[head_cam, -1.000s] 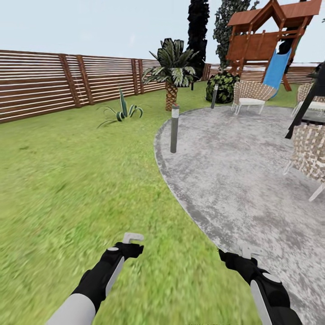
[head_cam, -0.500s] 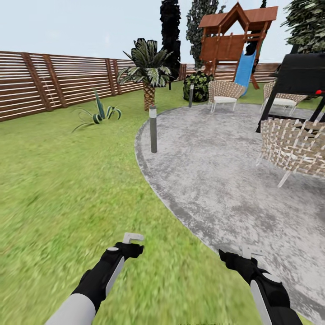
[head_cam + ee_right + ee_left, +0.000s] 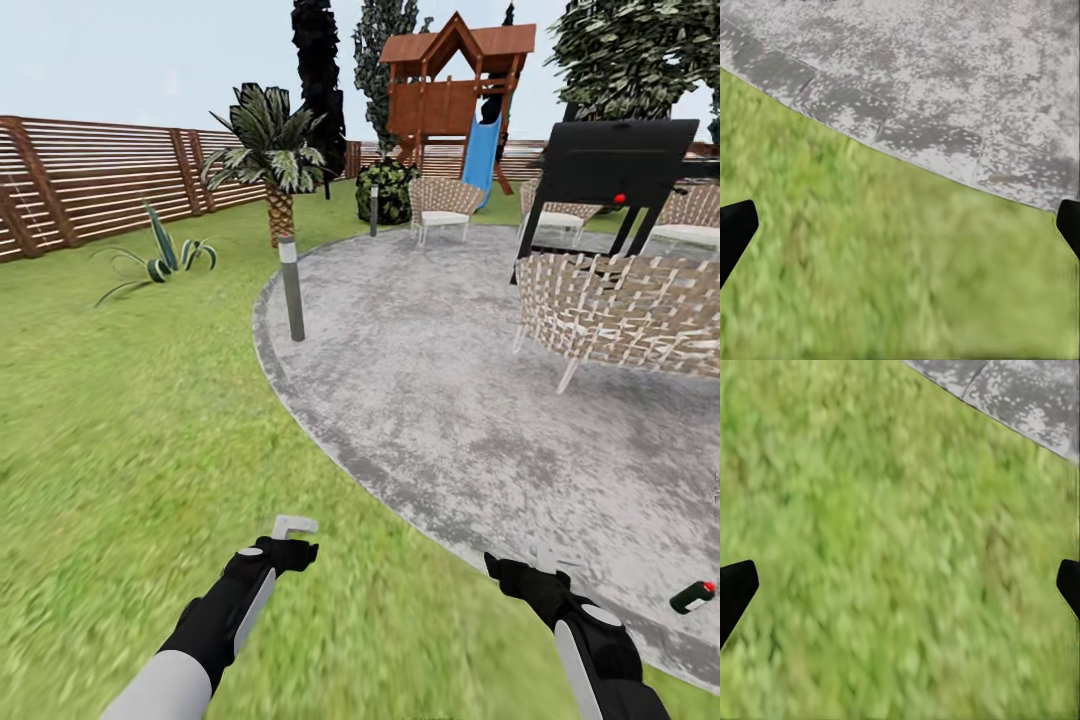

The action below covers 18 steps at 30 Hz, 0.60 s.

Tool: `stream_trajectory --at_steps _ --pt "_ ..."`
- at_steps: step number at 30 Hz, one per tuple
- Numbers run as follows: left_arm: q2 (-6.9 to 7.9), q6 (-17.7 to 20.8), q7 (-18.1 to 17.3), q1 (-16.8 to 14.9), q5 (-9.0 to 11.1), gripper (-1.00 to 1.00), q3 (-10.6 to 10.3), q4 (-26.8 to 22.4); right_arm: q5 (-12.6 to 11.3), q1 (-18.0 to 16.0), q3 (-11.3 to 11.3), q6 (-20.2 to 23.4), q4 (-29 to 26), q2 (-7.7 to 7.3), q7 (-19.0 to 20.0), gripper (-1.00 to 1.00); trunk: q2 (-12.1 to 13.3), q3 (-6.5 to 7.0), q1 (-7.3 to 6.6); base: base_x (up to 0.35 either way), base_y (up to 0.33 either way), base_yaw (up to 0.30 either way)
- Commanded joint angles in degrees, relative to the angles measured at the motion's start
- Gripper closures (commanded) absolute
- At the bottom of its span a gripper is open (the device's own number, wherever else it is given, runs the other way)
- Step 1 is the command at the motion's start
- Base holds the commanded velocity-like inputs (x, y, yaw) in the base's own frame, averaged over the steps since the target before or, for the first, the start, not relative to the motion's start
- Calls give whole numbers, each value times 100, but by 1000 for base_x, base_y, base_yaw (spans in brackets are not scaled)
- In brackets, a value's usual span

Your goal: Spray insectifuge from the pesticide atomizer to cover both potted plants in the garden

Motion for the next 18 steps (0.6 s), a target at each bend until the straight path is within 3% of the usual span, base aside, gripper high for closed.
stream_trajectory --at_steps 1,10,18 --pt "2 32 2 -1 4 -100 -5 -11 -43 -4 -12 26 -6 5 3 -100 -2 -5 -1 0 0 -300" --pt "2 32 2 -1 4 -100 -7 -11 -43 -4 -12 26 -6 5 3 -100 -2 -5 -1 14 2 -300" --pt "2 32 -5 -1 4 -100 -6 -11 -43 -4 -12 27 -6 5 3 -100 -2 -5 -1 171 118 -300"
